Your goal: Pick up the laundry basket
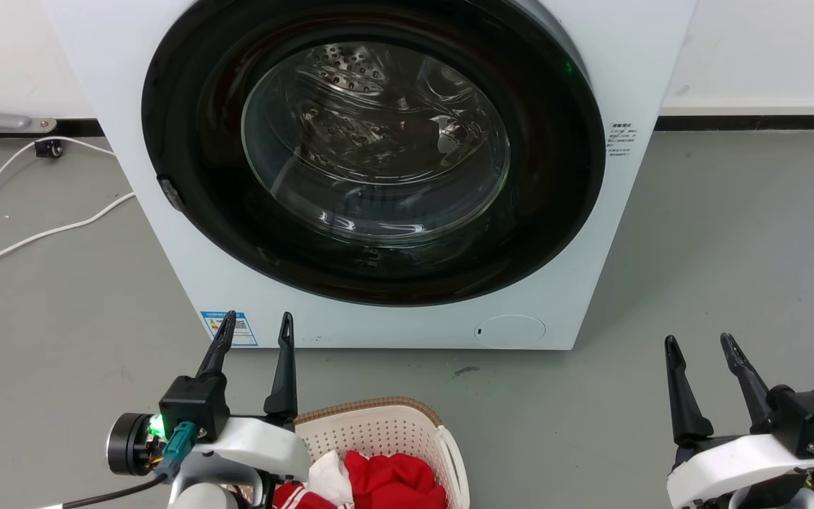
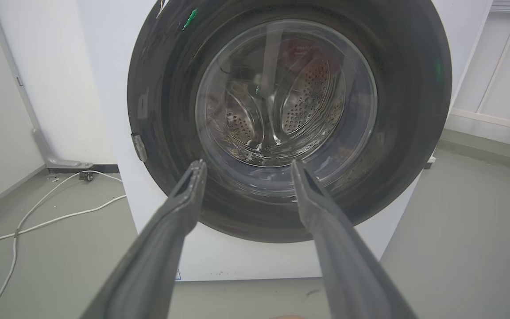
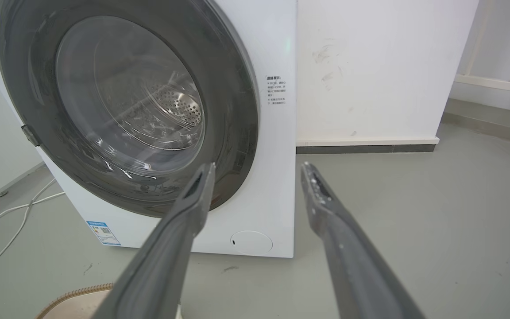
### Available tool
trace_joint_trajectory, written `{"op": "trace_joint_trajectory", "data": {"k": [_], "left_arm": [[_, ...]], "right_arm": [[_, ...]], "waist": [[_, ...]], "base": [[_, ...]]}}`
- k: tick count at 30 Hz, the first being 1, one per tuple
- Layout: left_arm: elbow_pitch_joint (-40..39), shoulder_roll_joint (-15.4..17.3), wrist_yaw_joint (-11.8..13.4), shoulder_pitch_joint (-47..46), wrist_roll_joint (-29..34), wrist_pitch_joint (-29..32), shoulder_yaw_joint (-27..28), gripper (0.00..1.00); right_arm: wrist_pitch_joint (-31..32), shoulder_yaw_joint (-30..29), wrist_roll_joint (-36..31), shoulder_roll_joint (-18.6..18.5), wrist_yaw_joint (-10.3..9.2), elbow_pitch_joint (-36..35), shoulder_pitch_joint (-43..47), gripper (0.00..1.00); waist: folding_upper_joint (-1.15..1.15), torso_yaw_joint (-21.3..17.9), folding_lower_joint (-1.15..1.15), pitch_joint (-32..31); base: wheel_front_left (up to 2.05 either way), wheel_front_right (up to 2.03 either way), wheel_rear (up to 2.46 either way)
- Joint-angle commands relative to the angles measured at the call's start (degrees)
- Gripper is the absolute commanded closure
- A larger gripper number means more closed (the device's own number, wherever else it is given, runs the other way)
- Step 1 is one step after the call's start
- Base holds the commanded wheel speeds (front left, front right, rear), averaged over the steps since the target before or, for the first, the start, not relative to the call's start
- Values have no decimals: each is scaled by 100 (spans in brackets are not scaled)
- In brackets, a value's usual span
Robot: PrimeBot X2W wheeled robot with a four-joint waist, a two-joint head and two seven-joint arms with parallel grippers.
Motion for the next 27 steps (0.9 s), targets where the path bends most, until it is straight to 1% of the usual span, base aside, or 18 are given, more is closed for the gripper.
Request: {"op": "trace_joint_trajectory", "data": {"k": [1,13,20,27], "left_arm": [[15,-5,18,-6,122,-49,-12,0],[117,-6,96,-62,600,-172,-61,0],[106,-65,23,-41,341,-164,23,0],[145,-84,-9,-18,327,-164,34,0]], "right_arm": [[-33,-8,-135,16,-2,-35,49,0],[-65,-81,-553,21,-2,-43,83,0],[-53,-76,-420,21,-2,-6,79,0],[-46,-67,-395,20,-2,-5,65,0]], "waist": [[0,0,0,1],[0,6,0,27],[0,12,0,51],[0,16,0,67]], "base": [[0,0,0],[0,0,0],[0,0,0],[0,0,0]]}}
